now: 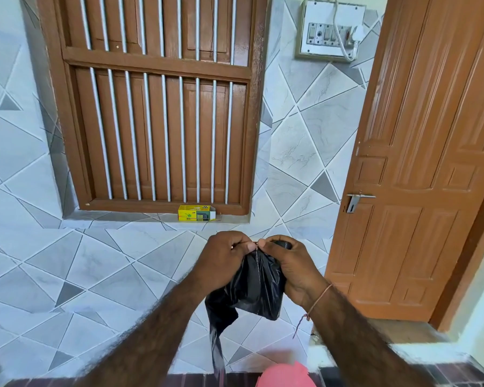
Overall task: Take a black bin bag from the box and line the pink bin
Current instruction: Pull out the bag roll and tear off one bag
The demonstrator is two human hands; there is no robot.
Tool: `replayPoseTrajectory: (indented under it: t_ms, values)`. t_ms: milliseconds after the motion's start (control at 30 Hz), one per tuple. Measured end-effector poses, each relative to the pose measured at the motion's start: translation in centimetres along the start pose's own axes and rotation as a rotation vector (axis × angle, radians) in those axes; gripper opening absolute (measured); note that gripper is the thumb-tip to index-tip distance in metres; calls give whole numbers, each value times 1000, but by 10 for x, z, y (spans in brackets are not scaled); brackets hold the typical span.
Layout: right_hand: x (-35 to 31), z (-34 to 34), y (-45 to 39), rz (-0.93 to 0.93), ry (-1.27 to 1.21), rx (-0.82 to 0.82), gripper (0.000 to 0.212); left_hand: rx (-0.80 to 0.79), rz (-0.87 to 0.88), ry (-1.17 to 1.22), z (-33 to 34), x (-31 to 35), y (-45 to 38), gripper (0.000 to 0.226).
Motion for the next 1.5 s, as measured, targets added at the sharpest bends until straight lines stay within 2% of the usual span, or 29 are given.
replayPoseTrajectory:
  t_ms: [400,467,533,600,933,1033,1133,1167,1267,1300,1400,1500]
  values:
    - [8,7,-6,4,-32,-17,8,123,-37,-57,0,1,8,18]
    - [8,4,-10,9,-54,28,11,198,-55,-51,-6,-1,8,18]
    - [4,-14,-21,30,-138,141,19,310,-115,-19,-24,-15,5,19]
    - [-4,-32,-31,38,-194,222,17,330,-164,-31,-42,-29,2,22]
    - [-17,-57,-45,42,-239,290,14,451,-248,-103,-79,-72,6,22]
    - [-11,-51,-44,52,-211,281,13,385,-233,-80,-74,-68,9,22]
    - [-7,-43,-44,53,-199,281,16,235,-190,-121,-69,-55,10,19]
    - [-6,-40,-44,54,-197,275,15,152,-177,-184,-67,-50,10,25]
    - [-5,-29,-42,54,-196,256,11,-149,-177,-413,-55,-34,15,61]
    - [-5,-25,-41,50,-192,253,11,-231,-170,-452,-48,-28,18,66]
    - [-7,-12,-38,34,-166,256,11,-398,-120,-470,-21,-16,27,58]
    - [-9,-4,-37,11,-173,270,13,-413,-96,-405,2,-17,31,49]
Point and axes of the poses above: each hand's wrist, its own y-axis away from the middle knuckle, its own z-axis out of the palm, x = y × z, the point moved 3 cm from there along -y, towards the middle knuckle, and after that the axes turned 8 degrees about x, right-handed, at the moved point
